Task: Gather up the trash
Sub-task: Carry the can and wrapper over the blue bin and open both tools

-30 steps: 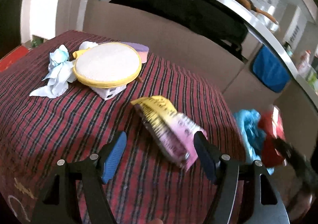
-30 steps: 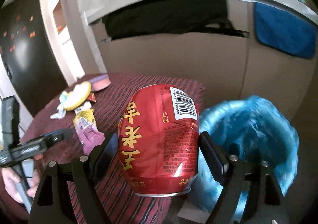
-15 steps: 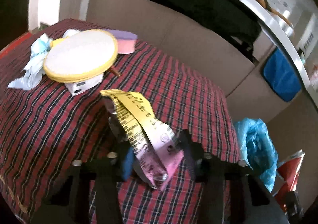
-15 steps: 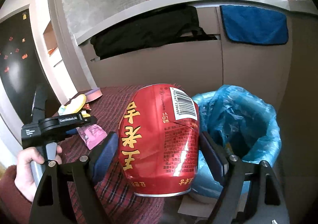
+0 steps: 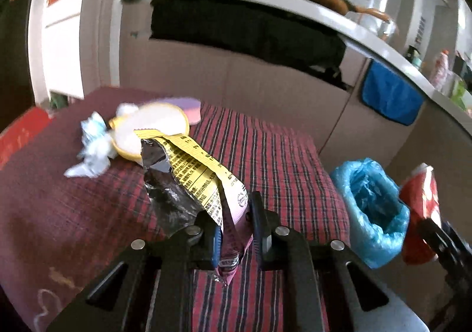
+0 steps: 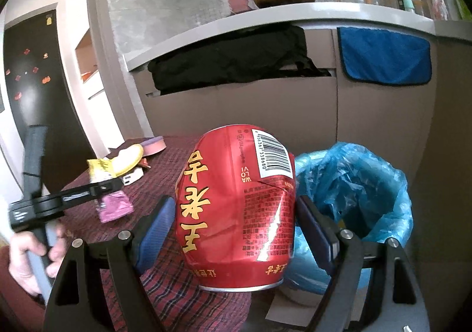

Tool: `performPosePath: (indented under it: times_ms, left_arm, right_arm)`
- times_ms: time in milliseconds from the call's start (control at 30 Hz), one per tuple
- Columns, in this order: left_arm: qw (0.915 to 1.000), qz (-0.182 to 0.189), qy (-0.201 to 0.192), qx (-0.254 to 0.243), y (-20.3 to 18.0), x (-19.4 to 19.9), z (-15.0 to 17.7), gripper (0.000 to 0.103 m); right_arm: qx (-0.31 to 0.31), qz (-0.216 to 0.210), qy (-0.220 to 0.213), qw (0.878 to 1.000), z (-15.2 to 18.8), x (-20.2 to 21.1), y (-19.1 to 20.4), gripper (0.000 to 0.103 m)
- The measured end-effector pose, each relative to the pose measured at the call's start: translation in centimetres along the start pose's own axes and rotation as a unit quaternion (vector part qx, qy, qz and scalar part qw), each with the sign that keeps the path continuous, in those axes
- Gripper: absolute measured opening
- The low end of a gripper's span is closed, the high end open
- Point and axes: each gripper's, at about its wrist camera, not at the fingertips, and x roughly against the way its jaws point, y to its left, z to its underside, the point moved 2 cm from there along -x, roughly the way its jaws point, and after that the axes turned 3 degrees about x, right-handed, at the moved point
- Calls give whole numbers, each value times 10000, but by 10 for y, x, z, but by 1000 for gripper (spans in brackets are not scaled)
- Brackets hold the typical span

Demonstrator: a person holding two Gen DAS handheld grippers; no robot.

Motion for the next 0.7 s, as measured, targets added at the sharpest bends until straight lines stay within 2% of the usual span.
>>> performPosePath:
  times_ms: [233, 400, 533, 700]
  left_arm:
    - [9964, 248, -518, -627, -37, 54, -6, 17]
    - [9891, 510, -910, -1041, -78, 82, -9, 17]
    - [9843, 667, -1003, -1291, -112, 85, -5, 17]
    - [9790, 940, -884, -1576, -152, 77, 4, 17]
  right_arm:
    - [201, 164, -322, 9991, -15, 20, 7, 80]
    - [250, 419, -602, 9970, -25, 47, -3, 80]
    - [263, 634, -810, 9943, -33, 70, -14, 80]
    - [282, 989, -1030, 9893, -39, 88, -33, 80]
